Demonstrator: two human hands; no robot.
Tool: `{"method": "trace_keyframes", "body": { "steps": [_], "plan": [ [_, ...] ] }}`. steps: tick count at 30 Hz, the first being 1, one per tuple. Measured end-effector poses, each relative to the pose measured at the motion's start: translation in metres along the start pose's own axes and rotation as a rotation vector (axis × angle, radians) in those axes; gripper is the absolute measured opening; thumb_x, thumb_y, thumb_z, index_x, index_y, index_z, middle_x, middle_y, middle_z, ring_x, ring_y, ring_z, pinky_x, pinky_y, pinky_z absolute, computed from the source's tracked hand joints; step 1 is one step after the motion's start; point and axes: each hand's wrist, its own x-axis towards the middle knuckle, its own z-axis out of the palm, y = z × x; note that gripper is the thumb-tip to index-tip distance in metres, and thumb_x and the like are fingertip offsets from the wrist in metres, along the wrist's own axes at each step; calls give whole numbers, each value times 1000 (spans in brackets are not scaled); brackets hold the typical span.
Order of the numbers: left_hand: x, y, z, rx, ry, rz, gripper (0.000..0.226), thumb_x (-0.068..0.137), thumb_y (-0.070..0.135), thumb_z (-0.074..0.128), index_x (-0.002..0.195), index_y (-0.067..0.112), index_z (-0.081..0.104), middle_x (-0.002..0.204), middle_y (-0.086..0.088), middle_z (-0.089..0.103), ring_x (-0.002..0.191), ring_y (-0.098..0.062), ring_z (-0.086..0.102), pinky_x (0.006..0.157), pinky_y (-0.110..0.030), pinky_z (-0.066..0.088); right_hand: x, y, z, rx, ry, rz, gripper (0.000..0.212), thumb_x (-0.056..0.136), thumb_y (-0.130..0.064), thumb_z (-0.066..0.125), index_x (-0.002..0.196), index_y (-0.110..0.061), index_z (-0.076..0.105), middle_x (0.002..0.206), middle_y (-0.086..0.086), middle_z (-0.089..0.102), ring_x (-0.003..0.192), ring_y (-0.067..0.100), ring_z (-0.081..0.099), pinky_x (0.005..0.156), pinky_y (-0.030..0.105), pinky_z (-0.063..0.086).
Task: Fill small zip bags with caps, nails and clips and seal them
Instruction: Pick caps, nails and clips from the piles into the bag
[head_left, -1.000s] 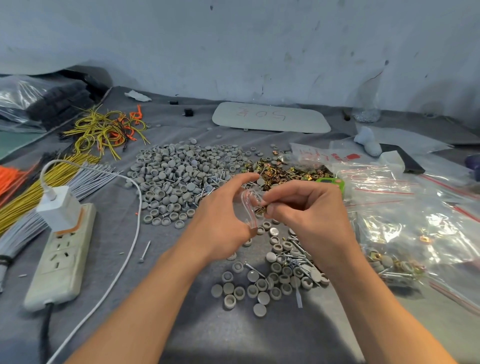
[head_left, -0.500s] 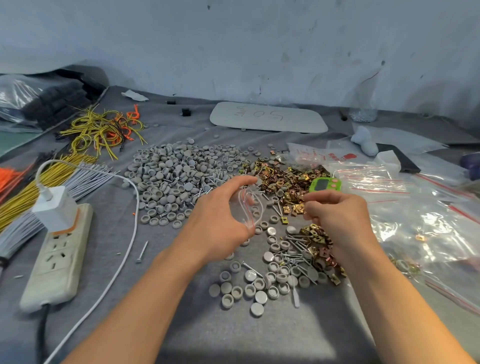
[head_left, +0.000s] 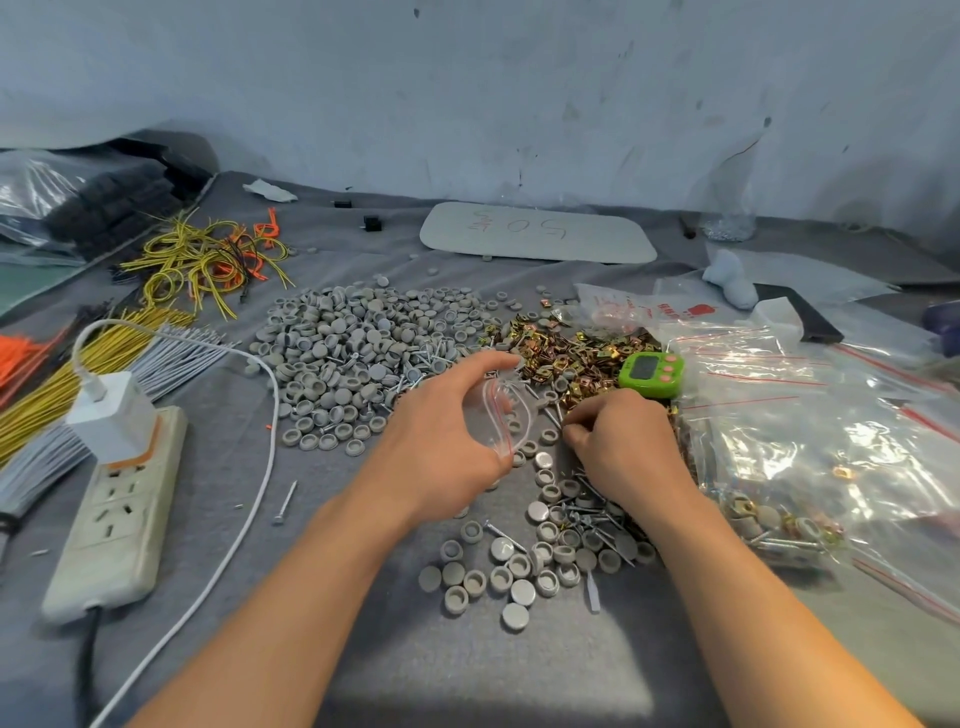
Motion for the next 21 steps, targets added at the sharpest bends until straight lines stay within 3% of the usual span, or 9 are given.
{"method": "trace_keyframes", "body": {
  "steps": [2,7,10,13,21],
  "plan": [
    [0,-1,-1,1,-4,-16,79,72,14,77,134,55,50,98,21,69,81,1,65,61,-12,48,0,2,4,75,50,18,12,96,-23,70,96,-23,82,88,1,77,79,18,67,77,31,51],
    [1,-2,-2,-5,-5,-14,79,71,16,77,134,55,49,100,21,68,80,2,65,60,-12,47,-9,-7,-6,535,117,14,13,89,-26,77,78,-30,82,71,-7,76,64,16,68,68,41,60],
    [1,-4,0,5,-2,-13,82,70,15,78,133,57,48,102,22,68,82,4,64,62,-11,48,-22,-17,-14,746,93,-93,12,82,-17,82,80,-28,84,69,0,77,60,13,70,61,32,56],
    [1,-6,2,7,1,-5,82,70,15,80,135,55,49,104,22,67,90,8,61,68,-5,45,-32,-25,-17,794,71,-188,20,79,-8,82,83,-28,84,69,0,77,61,16,74,59,21,54],
    [2,-6,2,9,5,21,81,68,22,78,136,55,48,107,23,67,91,11,59,67,-4,42,-41,-33,-19,749,130,-318,34,77,5,80,80,-28,82,78,-10,79,73,9,77,69,23,61]
  ]
}}
